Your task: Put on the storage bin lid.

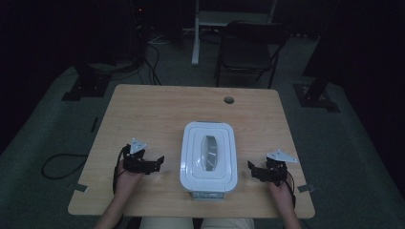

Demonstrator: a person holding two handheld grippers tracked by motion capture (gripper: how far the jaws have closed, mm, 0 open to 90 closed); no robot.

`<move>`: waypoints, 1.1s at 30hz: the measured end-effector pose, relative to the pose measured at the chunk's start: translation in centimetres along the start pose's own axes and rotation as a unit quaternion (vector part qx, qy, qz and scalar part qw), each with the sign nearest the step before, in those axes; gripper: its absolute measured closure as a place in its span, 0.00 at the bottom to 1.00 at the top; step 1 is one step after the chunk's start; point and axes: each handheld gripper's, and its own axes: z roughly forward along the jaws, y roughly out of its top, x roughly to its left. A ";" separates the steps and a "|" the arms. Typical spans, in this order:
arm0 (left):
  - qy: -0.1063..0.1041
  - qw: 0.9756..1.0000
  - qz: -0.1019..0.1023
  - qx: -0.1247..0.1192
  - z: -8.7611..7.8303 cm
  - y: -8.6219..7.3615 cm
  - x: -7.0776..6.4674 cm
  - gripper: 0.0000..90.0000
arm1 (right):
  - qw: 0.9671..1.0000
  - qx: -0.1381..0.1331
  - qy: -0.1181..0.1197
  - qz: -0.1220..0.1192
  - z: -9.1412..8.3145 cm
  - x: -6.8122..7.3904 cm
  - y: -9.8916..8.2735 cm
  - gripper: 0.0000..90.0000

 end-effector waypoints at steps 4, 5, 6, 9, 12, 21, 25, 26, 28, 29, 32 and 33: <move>0.010 1.000 -0.004 0.001 -0.4 -0.4 0.6 0.01 | 1.000 -0.004 -0.011 0.005 -0.4 -0.4 -0.3 0.14; 0.012 1.000 -0.007 0.001 -0.5 -0.6 0.8 0.01 | 1.000 -0.006 -0.014 0.007 -0.5 -0.5 -0.3 0.14; 0.014 1.000 -0.007 0.002 -0.6 -0.7 1.0 0.01 | 1.000 -0.008 -0.018 0.009 -0.6 -0.6 -0.4 0.14; 0.025 1.000 -0.015 0.000 -1.1 -1.2 1.6 0.01 | 1.000 -0.008 -0.025 0.013 -1.0 -1.1 -0.6 0.14; 0.034 0.999 -0.022 -0.002 -1.5 -1.5 2.3 0.01 | 0.999 -0.007 -0.031 0.017 -1.3 -1.5 -0.9 0.14; 0.059 0.997 -0.045 -0.009 -2.8 -2.5 4.0 0.01 | 0.998 -0.003 -0.058 0.028 -1.8 -2.6 -1.3 0.14; 0.081 0.995 -0.053 -0.008 -3.6 -3.2 4.8 0.01 | 0.997 0.009 -0.076 0.028 -1.9 -3.1 -1.7 0.14; 0.086 0.995 -0.057 -0.009 -3.8 -3.3 4.9 0.01 | 0.997 0.009 -0.078 0.026 -2.0 -3.2 -1.7 0.14; 0.093 0.994 -0.062 -0.007 -4.0 -3.6 5.2 0.01 | 0.996 0.011 -0.084 0.027 -2.0 -3.3 -1.8 0.14; 0.099 0.993 -0.065 -0.007 -4.2 -3.7 5.4 0.01 | 0.996 0.012 -0.084 0.027 -2.0 -3.3 -1.9 0.14; 0.111 0.991 -0.075 -0.006 -4.5 -4.1 5.8 0.01 | 0.996 0.018 -0.085 0.031 -1.9 -3.5 -2.0 0.15; 0.115 0.990 -0.078 -0.005 -4.6 -4.2 6.0 0.01 | 0.996 0.016 -0.082 0.036 -1.9 -3.6 -2.0 0.15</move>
